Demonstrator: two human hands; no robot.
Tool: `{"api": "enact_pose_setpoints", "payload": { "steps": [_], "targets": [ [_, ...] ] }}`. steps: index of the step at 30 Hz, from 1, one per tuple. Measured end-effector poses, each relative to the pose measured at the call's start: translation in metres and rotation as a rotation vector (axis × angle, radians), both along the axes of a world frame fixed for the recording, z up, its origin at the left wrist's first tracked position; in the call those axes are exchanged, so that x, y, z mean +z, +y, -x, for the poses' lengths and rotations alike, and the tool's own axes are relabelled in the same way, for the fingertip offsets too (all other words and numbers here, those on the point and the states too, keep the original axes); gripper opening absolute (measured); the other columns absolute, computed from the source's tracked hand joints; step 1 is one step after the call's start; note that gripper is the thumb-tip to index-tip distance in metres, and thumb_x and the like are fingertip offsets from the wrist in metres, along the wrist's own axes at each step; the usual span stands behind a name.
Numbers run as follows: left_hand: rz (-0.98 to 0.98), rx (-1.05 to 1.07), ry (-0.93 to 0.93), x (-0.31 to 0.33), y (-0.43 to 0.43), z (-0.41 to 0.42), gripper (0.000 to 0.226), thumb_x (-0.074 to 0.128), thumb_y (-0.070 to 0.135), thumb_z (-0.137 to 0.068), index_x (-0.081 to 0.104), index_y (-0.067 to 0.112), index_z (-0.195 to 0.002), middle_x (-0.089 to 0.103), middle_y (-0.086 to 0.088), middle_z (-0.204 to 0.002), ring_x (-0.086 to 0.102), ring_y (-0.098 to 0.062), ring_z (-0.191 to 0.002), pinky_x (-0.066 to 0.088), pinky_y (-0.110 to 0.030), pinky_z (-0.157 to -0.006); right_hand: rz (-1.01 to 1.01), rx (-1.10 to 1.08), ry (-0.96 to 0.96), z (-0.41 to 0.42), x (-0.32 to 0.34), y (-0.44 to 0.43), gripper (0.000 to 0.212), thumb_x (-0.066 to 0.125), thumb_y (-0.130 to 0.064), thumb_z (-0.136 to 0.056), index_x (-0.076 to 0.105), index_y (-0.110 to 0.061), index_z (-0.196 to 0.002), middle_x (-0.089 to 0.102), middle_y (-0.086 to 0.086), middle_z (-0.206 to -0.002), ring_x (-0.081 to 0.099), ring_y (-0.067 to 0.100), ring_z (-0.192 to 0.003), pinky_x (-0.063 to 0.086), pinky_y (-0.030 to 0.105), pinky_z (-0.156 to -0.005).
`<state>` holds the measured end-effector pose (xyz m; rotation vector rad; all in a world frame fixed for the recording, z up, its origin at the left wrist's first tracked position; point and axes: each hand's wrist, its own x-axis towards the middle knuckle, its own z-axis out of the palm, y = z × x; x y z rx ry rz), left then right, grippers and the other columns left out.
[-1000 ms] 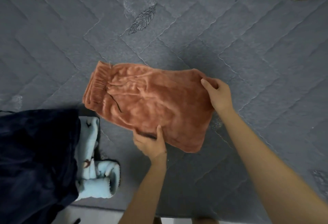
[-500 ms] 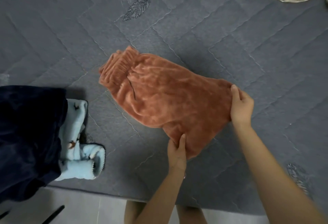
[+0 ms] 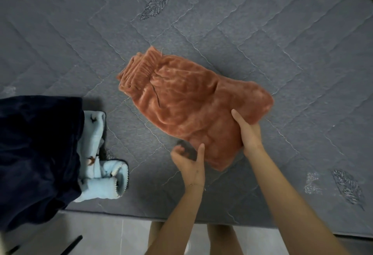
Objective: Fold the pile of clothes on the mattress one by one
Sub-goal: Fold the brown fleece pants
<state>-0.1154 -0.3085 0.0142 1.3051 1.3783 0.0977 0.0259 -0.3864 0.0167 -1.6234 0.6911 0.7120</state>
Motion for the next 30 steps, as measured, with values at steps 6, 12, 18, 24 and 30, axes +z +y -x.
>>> {"api": "enact_pose_setpoints", "payload": {
  "steps": [6, 12, 18, 24, 30],
  "targets": [
    [-0.190, -0.550, -0.315, 0.018, 0.074, -0.008, 0.065, 0.057, 0.050, -0.090, 0.034, 0.026, -0.146, 0.033, 0.011, -0.151, 0.026, -0.005, -0.141, 0.025, -0.034, -0.116, -0.082, 0.111, -0.216, -0.014, 0.031, 0.064, 0.036, 0.075, -0.040, -0.080, 0.061, -0.033, -0.112, 0.068, -0.012, -0.112, 0.063, 0.002, -0.105, 0.048, 0.033, -0.100],
    [-0.011, -0.256, -0.411, 0.032, 0.156, -0.034, 0.051, 0.043, 0.047, -0.093, 0.048, 0.021, -0.137, 0.049, 0.012, -0.140, 0.043, 0.000, -0.130, 0.036, -0.016, -0.105, -0.035, 0.185, -0.329, -0.019, 0.041, 0.165, 0.081, 0.079, -0.046, -0.071, 0.044, -0.014, -0.136, 0.061, -0.004, -0.124, 0.059, 0.011, -0.115, 0.044, 0.028, -0.102],
    [0.222, 0.232, -0.385, 0.033, 0.227, -0.039, 0.063, 0.038, 0.069, -0.088, 0.055, 0.025, -0.129, 0.063, -0.005, -0.124, 0.058, -0.027, -0.118, 0.050, -0.045, -0.096, -0.215, 0.411, -0.396, -0.015, 0.040, 0.230, 0.030, 0.057, -0.029, -0.096, 0.050, -0.023, -0.124, 0.061, -0.006, -0.115, 0.061, 0.011, -0.109, 0.049, 0.034, -0.098],
    [0.133, 0.171, -0.307, 0.023, 0.228, -0.050, 0.090, 0.077, 0.043, -0.074, 0.025, 0.024, -0.146, 0.050, 0.000, -0.136, 0.054, -0.014, -0.120, 0.045, -0.037, -0.103, 0.301, 1.040, -0.829, -0.018, 0.008, 0.218, 0.051, 0.056, -0.033, -0.094, 0.043, -0.026, -0.143, 0.035, -0.001, -0.153, 0.018, 0.023, -0.146, 0.010, 0.046, -0.120],
    [0.229, 0.356, -0.213, -0.004, 0.219, -0.048, 0.030, 0.067, 0.019, -0.088, 0.059, 0.011, -0.116, 0.063, -0.013, -0.123, 0.061, -0.025, -0.113, 0.047, -0.046, -0.101, 0.306, 1.074, -0.907, 0.006, -0.002, 0.208, 0.052, 0.061, -0.039, -0.091, 0.048, -0.024, -0.140, 0.031, 0.002, -0.154, 0.018, 0.024, -0.146, 0.011, 0.045, -0.120]
  ]
}}
